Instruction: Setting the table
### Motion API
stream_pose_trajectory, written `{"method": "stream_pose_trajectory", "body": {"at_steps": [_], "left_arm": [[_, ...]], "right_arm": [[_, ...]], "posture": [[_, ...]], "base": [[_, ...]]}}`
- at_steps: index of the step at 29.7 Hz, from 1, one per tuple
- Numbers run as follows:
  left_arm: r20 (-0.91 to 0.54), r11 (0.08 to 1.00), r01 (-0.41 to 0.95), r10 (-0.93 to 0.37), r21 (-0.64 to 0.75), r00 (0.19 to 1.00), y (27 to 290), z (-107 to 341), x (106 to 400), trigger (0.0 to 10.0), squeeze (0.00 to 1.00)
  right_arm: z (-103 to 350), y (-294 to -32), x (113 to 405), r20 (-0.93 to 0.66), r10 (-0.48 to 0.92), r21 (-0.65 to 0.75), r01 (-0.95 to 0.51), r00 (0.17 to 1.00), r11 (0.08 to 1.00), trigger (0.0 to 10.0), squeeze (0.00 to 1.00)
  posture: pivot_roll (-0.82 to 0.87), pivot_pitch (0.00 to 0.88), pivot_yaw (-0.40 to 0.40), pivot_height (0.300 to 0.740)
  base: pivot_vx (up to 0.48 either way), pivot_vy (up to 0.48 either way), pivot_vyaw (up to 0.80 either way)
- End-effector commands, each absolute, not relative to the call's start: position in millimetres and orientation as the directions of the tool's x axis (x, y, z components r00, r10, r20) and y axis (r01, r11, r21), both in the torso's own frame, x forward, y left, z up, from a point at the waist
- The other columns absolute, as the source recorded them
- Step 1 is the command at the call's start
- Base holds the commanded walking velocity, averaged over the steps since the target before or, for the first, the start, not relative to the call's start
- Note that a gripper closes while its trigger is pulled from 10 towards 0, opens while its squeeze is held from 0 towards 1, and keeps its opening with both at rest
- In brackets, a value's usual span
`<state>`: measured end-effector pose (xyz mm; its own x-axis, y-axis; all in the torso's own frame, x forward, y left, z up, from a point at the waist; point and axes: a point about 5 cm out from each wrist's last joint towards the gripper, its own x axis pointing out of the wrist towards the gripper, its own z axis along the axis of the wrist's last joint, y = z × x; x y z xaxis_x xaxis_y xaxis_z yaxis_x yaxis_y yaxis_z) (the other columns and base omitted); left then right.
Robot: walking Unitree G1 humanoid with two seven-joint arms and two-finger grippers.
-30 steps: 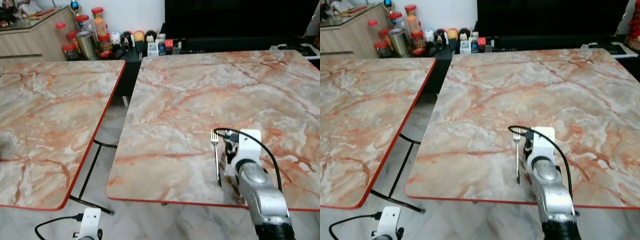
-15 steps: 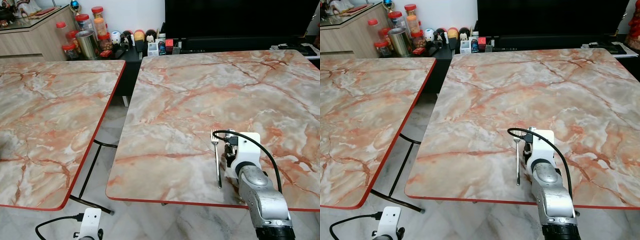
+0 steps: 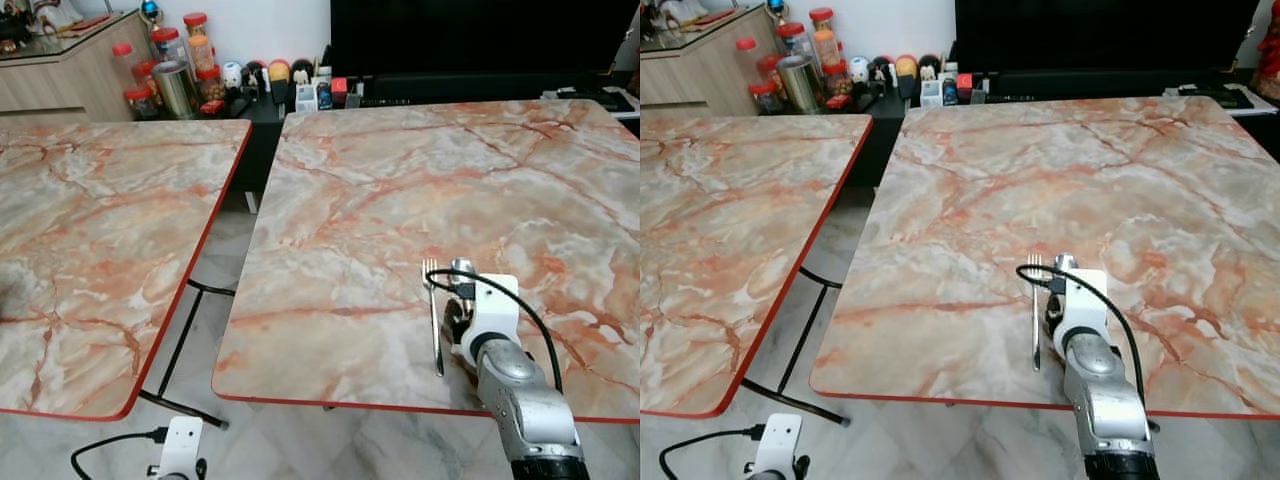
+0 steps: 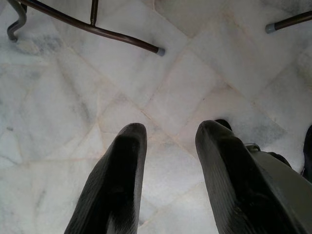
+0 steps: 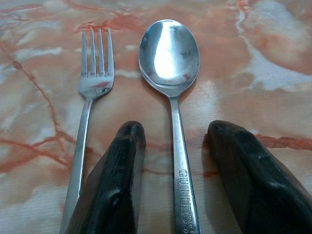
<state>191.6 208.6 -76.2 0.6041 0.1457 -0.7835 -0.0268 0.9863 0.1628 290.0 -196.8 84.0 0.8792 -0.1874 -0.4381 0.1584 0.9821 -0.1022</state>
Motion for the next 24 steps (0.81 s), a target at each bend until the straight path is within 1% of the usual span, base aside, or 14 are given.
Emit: {"method": "stream_pose_trajectory", "body": {"at_steps": [1, 2, 3, 11, 19, 24], "left_arm": [[-0.798, 0.986, -0.019, 0.145, 0.165, 0.585, 209.8, -79.1, 185.8, 10.0, 0.00], [-0.799, 0.986, -0.018, 0.144, 0.164, 0.584, 209.7, -79.2, 185.7, 10.0, 0.00], [-0.799, 0.986, -0.017, 0.143, 0.164, 0.584, 209.6, -79.3, 185.5, 10.0, 0.00], [-0.803, 0.987, -0.013, 0.138, 0.160, 0.579, 209.2, -79.9, 184.5, 10.0, 0.00], [-0.809, 0.989, -0.003, 0.125, 0.151, 0.574, 206.2, -81.2, 183.2, 10.0, 0.00], [-0.811, 0.989, 0.000, 0.123, 0.149, 0.572, 205.8, -81.7, 182.4, 10.0, 0.00]], "right_arm": [[76.2, -200.3, 287.9, -0.468, -0.202, -0.096, 0.177, 0.861, 0.979, 10.0, 0.00], [75.8, -201.4, 287.6, -0.466, -0.207, -0.094, 0.184, 0.860, 0.978, 2.0, 0.00], [75.7, -202.0, 287.6, -0.464, -0.207, -0.092, 0.186, 0.861, 0.978, 0.0, 0.00], [77.6, -201.9, 289.6, -0.453, -0.197, -0.083, 0.179, 0.869, 0.980, 0.0, 0.00], [76.8, -193.4, 291.4, -0.446, -0.164, -0.068, 0.149, 0.880, 0.986, 0.0, 0.00], [77.7, -193.6, 291.9, -0.441, -0.162, -0.068, 0.148, 0.883, 0.987, 0.0, 0.00]], "posture": [[-0.07, 0.051, 0.080, 0.740], [-0.07, 0.051, 0.080, 0.740], [-0.07, 0.051, 0.080, 0.740], [-0.07, 0.043, 0.080, 0.740], [-0.07, 0.024, 0.077, 0.740], [-0.08, 0.016, 0.076, 0.740]], "base": [[0.000, 0.000, 0.00], [0.000, 0.000, 0.00], [0.000, 0.000, 0.00], [0.000, 0.000, 0.00], [0.000, 0.000, 0.00], [0.000, 0.000, 0.00]]}}
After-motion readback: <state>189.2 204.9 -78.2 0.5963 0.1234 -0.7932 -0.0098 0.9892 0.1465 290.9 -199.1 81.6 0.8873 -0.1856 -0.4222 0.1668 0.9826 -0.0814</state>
